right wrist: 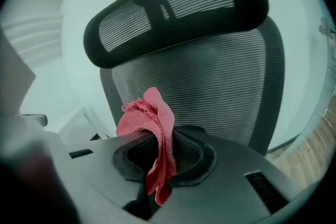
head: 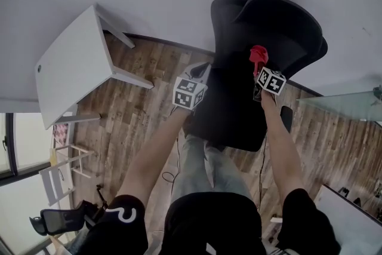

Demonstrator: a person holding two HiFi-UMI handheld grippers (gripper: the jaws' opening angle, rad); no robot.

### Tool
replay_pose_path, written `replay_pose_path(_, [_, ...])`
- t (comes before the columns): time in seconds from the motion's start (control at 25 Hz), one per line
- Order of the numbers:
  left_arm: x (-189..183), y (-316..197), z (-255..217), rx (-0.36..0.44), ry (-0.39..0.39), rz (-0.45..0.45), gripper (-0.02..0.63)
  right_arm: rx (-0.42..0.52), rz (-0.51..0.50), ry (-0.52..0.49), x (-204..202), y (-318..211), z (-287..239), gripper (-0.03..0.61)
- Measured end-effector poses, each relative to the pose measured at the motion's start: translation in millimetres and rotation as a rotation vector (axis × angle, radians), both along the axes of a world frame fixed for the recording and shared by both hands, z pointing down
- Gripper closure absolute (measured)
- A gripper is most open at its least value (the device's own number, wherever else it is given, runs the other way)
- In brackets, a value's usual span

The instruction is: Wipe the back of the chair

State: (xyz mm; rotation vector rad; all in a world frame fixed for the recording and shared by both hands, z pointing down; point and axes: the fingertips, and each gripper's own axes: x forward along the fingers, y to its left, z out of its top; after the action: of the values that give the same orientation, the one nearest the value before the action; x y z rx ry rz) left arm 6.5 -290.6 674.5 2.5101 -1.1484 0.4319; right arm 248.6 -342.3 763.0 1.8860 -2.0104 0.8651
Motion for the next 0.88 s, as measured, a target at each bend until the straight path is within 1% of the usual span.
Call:
replay_pose_path(0.12, [-24,1,7,-0.008,-0.005,-0.01,0.588,-0.003,-0.064,-0.012,-45,-12,6,0.509])
replay_pose_path(0.28, [-54,-4,20,-0.014,-0.007,-0.032,0.589,-0.01,-0.123,-0.019,-96,-25,17,0.509])
replay_pose_path(0.4, [-64,-10,29,-0.01,-0.002,-0.038,0.588,-0.015,-0.172,-0.022,-125,-30,27,0.509])
replay_pose_path(0.52, [-71,-15,37,-0.009,0.011,-0.035,0.588,-0.016,-0.207,-0.048,-149,-37,37,0.509])
replay_pose_path(0.68, [-79,-12,50,-0.016,0.015,-0.032,0.588,-0.025,-0.204,-0.072,-166,-45,53,0.509])
replay_pose_path(0.88, [-79,-3,59,-0.003,0.02,-0.015,0.588,-0.033,-0.232,-0.036,-177,-57,65,0.509])
